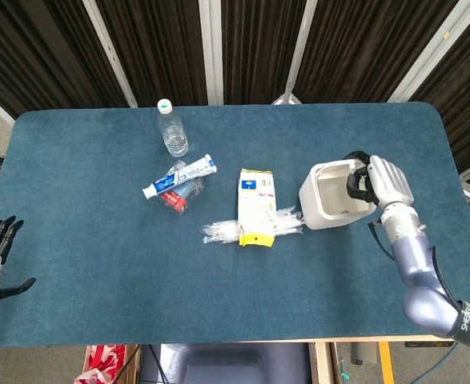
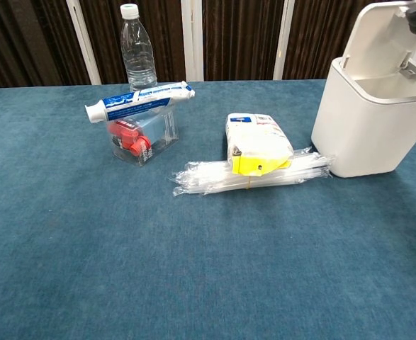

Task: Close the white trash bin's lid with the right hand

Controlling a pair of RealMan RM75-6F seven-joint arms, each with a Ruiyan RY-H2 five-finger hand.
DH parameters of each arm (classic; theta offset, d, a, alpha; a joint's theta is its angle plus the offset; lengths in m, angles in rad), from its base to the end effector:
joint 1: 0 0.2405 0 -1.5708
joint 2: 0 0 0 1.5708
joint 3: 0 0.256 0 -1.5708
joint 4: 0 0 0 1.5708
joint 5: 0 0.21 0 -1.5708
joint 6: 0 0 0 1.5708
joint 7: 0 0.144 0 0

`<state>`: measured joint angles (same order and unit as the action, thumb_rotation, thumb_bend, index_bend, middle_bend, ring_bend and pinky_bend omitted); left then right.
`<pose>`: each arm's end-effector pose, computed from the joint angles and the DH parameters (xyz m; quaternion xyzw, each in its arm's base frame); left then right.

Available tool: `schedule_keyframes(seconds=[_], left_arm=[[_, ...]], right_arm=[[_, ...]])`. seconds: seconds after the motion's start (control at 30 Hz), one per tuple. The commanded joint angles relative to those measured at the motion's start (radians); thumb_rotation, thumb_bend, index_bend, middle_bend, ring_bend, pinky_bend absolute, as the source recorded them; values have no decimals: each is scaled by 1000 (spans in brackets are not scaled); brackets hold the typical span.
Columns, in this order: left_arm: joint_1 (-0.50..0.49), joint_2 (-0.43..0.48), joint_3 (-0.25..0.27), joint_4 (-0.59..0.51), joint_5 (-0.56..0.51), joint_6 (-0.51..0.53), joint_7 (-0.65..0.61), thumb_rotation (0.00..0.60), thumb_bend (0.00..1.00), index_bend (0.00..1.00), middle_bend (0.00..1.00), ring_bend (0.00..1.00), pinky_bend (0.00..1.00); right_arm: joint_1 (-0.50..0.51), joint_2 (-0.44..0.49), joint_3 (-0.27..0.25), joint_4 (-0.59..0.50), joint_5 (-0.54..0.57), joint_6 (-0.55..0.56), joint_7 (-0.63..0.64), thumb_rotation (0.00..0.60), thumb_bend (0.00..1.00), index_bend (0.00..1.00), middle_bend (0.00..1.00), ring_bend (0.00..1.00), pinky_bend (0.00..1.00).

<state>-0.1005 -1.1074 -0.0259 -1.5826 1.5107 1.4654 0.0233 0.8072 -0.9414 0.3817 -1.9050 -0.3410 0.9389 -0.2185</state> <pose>-0.3167 0.1814 0.1595 -0.6191 -0.3735 -0.3640 0.5871 -0.1491 -0.3774 0.1708 0.5141 -0.5861 0.3972 0.4842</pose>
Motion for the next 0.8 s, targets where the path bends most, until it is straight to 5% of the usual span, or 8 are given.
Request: schedule_keyframes(seconds=[0.03,0.8], left_arm=[[0,0,1,-1,2,1,2,600,0,0,0,0,0],[-1,-2,8,-13,20,5,18,600,0,0,0,0,0]], right_arm=[[-7,7,-7,-4,-4,-4,8,600,663,344,744,894,827],[-84,65,-73,-53,-87,-31,84,600,664,320,746,897,827]])
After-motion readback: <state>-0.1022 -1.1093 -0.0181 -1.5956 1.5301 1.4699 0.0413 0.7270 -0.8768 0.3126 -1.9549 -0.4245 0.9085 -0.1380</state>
